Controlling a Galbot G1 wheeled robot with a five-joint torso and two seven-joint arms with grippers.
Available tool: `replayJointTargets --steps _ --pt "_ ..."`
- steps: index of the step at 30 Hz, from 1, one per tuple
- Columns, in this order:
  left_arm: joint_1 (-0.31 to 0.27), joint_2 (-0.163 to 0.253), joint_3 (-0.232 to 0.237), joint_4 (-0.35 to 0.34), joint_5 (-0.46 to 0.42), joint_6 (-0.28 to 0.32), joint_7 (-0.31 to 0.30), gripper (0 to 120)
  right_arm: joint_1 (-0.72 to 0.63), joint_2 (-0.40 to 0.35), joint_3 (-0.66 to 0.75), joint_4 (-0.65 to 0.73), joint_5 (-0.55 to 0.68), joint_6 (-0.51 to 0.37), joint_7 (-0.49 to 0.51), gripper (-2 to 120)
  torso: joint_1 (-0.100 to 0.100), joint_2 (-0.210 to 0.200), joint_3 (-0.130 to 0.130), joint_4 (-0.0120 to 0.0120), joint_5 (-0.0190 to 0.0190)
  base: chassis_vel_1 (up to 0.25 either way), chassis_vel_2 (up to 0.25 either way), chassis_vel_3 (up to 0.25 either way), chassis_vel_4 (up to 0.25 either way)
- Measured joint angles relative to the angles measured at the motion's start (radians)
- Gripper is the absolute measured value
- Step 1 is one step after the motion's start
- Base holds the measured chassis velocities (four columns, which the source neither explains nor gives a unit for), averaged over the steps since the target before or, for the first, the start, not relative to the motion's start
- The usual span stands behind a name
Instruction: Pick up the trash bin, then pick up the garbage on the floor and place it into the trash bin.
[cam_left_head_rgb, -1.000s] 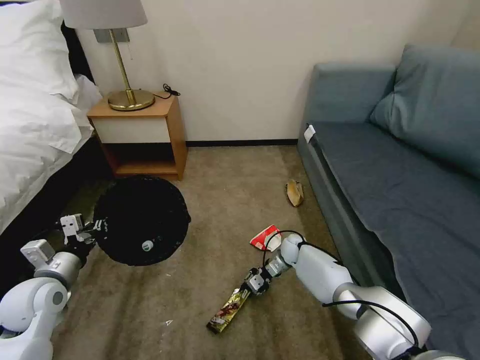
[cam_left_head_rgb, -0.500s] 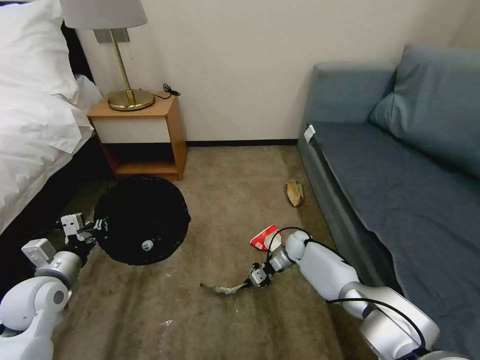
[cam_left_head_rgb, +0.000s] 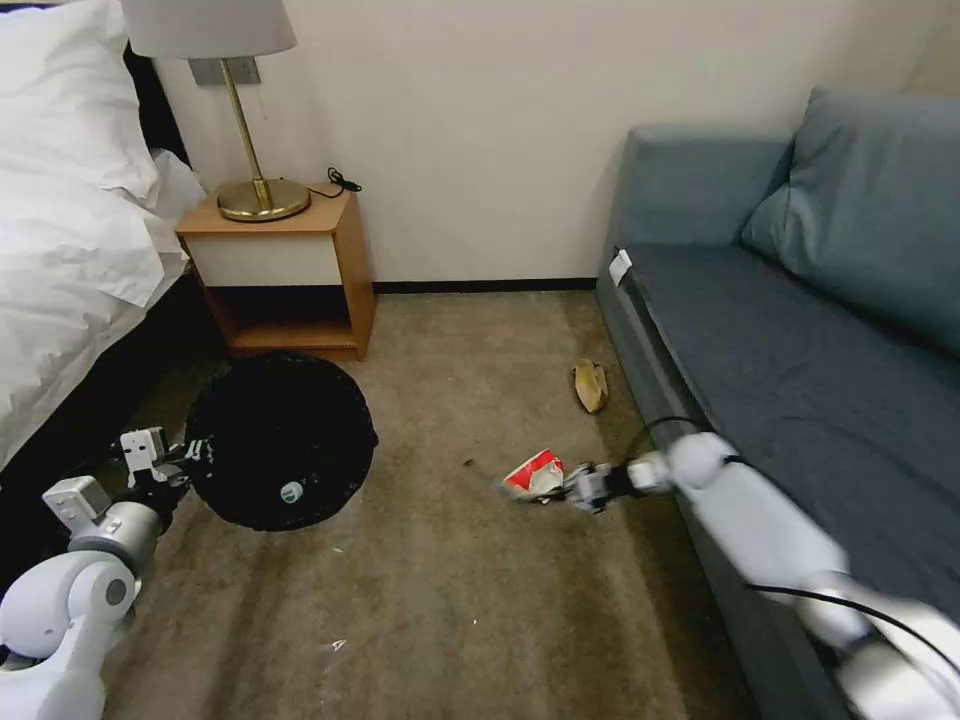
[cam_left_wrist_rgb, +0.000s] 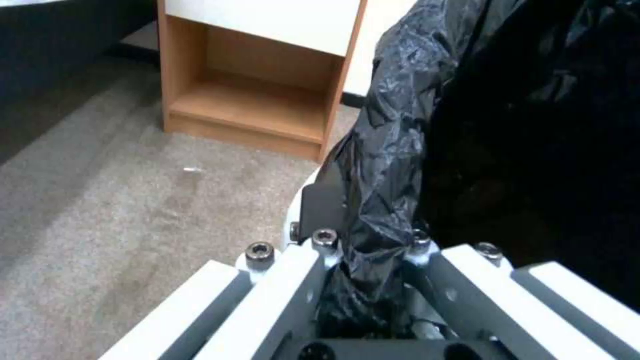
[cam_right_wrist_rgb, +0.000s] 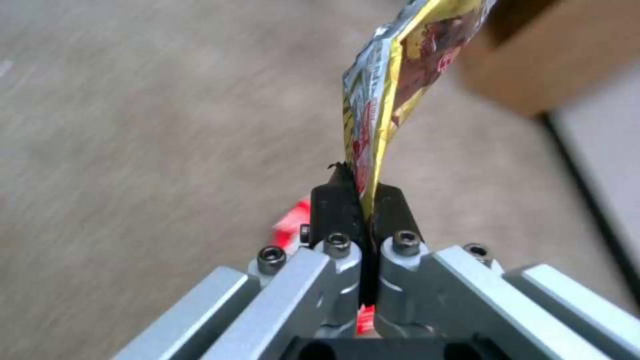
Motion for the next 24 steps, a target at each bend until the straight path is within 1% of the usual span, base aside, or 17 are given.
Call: replayJointTargets --steps 1,2,3,4,5,7,8,10,11,13,15,16,19,22,24 --pt "-0.003 0.004 0.0 0.007 -0.003 -0.001 -0.004 1 -0.025 -0.032 0.026 0.05 0.082 -0.018 0.026 0 0.0 0.0 0.0 0.0008 0.0002 0.0 0.0 0.0 0.0" --pt "-0.005 0.007 0.001 0.014 -0.004 -0.001 -0.005 1 -0.044 -0.057 0.051 0.117 0.159 -0.029 0.078 0 0.0 0.0 0.0 0.0014 0.0 0.0 0.0 0.0 0.0" --pt "-0.005 0.007 0.001 0.014 -0.004 -0.001 -0.005 1 -0.044 -0.057 0.051 0.117 0.159 -0.029 0.078 0 0.0 0.0 0.0 0.0014 0.0 0.0 0.0 0.0 0.0" --pt "-0.008 0.007 0.003 0.016 -0.004 -0.001 -0.005 1 -0.049 -0.066 0.056 0.156 0.198 -0.036 0.104 0 0.0 0.0 0.0 0.0014 0.0 0.0 0.0 0.0 0.0" --pt "-0.008 0.007 0.003 0.016 -0.004 -0.001 -0.005 1 -0.049 -0.066 0.056 0.156 0.198 -0.036 0.104 0 0.0 0.0 0.0 0.0014 0.0 0.0 0.0 0.0 0.0" --pt "-0.018 0.006 0.012 0.023 -0.003 -0.001 -0.008 1 -0.055 -0.081 0.055 0.284 0.32 -0.07 0.15 0 0.0 0.0 0.0 0.0012 -0.0002 0.0 0.0 0.0 0.0" --pt "-0.018 0.006 0.012 0.023 -0.003 -0.001 -0.008 1 -0.055 -0.081 0.055 0.284 0.32 -0.07 0.15 0 0.0 0.0 0.0 0.0012 -0.0002 0.0 0.0 0.0 0.0" --pt "-0.028 0.003 0.023 0.023 0.0 -0.001 -0.012 1 -0.053 -0.089 0.023 0.413 0.417 -0.135 0.155 0 0.0 0.0 0.0 0.0015 -0.0005 0.0 0.0 0.0 0.0" --pt "-0.028 0.003 0.023 0.023 0.0 -0.001 -0.012 1 -0.053 -0.089 0.023 0.413 0.417 -0.135 0.155 0 0.0 0.0 0.0 0.0015 -0.0005 0.0 0.0 0.0 0.0" --pt "-0.033 -0.001 0.031 0.02 0.004 -0.001 -0.017 1 -0.04 -0.089 -0.03 0.492 0.46 -0.181 0.132 0 0.0 0.0 0.0 0.0014 -0.0005 0.0 0.0 0.0 0.0" --pt "-0.034 -0.002 0.033 0.018 0.006 0.0 -0.018 1 -0.03 -0.085 -0.05 0.508 0.464 -0.192 0.112 0 0.0 0.0 0.0 0.0012 -0.0003 0.0 0.0 0.0 0.0" --pt "-0.034 -0.002 0.033 0.018 0.006 0.0 -0.018 1 -0.03 -0.085 -0.05 0.508 0.464 -0.192 0.112 0 0.0 0.0 0.0 0.0012 -0.0003 0.0 0.0 0.0 0.0" --pt "-0.036 -0.005 0.037 0.011 0.012 0.001 -0.022 1 0.028 -0.076 -0.148 0.526 0.509 -0.22 0.049 0 0.0 0.0 0.0 0.001 -0.0003 0.0 0.0 0.0 0.0" --pt "-0.036 -0.007 0.039 0.009 0.014 0.001 -0.023 1 0.055 -0.067 -0.18 0.523 0.516 -0.221 0.039 0 0.0 0.0 0.0 0.001 -0.0004 0.0 0.0 0.0 0.0" --pt "-0.034 -0.013 0.04 0.005 0.021 0.002 -0.025 1 0.124 -0.04 -0.234 0.517 0.517 -0.228 0.019 0 0.0 0.0 0.0 0.0011 -0.0003 0.0 0.0 0.0 0.0"
